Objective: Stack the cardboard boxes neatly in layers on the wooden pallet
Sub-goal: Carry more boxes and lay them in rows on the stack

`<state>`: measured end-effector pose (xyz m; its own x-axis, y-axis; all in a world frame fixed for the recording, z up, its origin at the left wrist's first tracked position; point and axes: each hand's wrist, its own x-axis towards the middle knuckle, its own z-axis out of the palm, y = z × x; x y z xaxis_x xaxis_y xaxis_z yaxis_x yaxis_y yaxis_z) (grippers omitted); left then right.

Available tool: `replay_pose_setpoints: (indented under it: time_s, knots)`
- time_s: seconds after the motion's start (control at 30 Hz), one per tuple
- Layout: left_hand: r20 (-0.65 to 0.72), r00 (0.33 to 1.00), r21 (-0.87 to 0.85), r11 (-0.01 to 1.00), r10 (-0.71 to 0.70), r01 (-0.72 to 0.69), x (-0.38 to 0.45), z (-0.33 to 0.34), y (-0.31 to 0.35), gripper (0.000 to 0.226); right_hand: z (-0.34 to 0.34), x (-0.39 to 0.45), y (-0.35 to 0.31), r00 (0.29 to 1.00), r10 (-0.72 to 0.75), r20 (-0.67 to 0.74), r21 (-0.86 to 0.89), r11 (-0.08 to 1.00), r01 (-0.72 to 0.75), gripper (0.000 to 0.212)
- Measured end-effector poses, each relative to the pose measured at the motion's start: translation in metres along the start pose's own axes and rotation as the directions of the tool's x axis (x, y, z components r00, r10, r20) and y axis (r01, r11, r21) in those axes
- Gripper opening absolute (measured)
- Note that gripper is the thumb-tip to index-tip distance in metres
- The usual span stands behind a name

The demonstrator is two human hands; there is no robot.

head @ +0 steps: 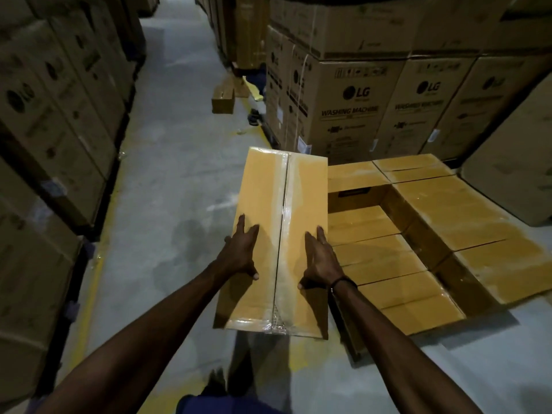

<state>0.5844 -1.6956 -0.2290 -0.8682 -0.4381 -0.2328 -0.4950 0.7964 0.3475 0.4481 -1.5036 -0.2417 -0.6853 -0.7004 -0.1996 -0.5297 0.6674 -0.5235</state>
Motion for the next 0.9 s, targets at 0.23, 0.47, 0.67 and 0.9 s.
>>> replay_pose_setpoints:
  time_s: [0.23, 0.47, 0.67, 0.9]
  knots:
    - [0.042, 0.997, 0.044, 0.997, 0.058, -0.059, 0.121, -0.015, -0.011, 0.152, -0.015, 0.092, 0.012, 0.996, 0.085, -0.023, 0.004, 0.996, -0.085, 0.15]
    - [0.125, 0.965, 0.094, 0.966, 0.23, -0.242, 0.261, -0.042, -0.017, 0.15, -0.03, 0.192, 0.021, 0.96, 0.263, -0.094, 0.054, 0.964, -0.259, 0.154]
    - [0.238, 0.893, 0.106, 0.904, 0.381, -0.414, 0.367, -0.062, 0.003, 0.144, -0.04, 0.255, 0.041, 0.896, 0.419, -0.15, 0.128, 0.907, -0.402, 0.155]
    - [0.342, 0.76, 0.073, 0.79, 0.553, -0.609, 0.476, -0.054, 0.039, 0.145, -0.049, 0.31, 0.087, 0.802, 0.565, -0.194, 0.214, 0.822, -0.528, 0.149]
